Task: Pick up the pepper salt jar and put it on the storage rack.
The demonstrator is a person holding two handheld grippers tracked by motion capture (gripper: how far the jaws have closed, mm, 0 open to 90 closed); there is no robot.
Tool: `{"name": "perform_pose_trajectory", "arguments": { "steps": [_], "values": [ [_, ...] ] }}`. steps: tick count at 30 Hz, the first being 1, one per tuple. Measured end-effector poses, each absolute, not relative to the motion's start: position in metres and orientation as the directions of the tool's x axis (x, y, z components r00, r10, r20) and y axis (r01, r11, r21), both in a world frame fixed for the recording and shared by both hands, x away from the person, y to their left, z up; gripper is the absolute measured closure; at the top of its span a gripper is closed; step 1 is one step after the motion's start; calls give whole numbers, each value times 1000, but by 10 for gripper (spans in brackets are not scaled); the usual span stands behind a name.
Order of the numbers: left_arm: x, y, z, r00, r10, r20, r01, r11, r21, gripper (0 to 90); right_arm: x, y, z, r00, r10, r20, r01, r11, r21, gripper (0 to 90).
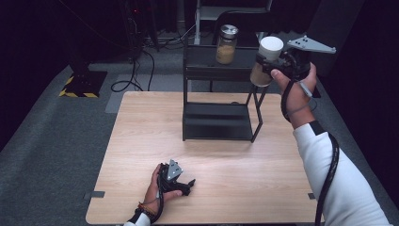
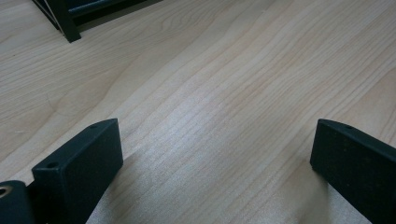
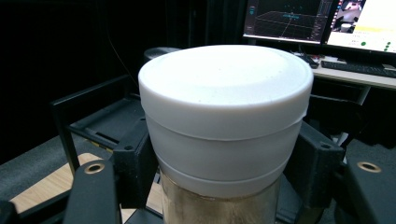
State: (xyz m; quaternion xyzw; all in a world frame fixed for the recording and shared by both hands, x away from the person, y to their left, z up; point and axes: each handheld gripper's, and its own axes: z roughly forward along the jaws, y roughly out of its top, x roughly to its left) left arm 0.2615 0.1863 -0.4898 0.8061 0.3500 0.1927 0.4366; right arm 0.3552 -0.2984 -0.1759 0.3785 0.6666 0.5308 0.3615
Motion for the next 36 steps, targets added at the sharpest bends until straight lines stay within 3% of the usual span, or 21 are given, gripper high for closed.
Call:
{"name": "perform_pose_trajectory", "arguments": {
  "steps": [21, 36],
  "values": [
    [261, 186, -490, 682, 732, 5, 395, -374, 839, 25, 395, -278, -159, -381, 921, -80, 110, 132, 985, 343],
    [261, 187, -490, 682, 731, 5, 395, -374, 839, 26, 427, -275, -165, -340, 939, -38, 134, 88, 987, 342]
  ]
}}
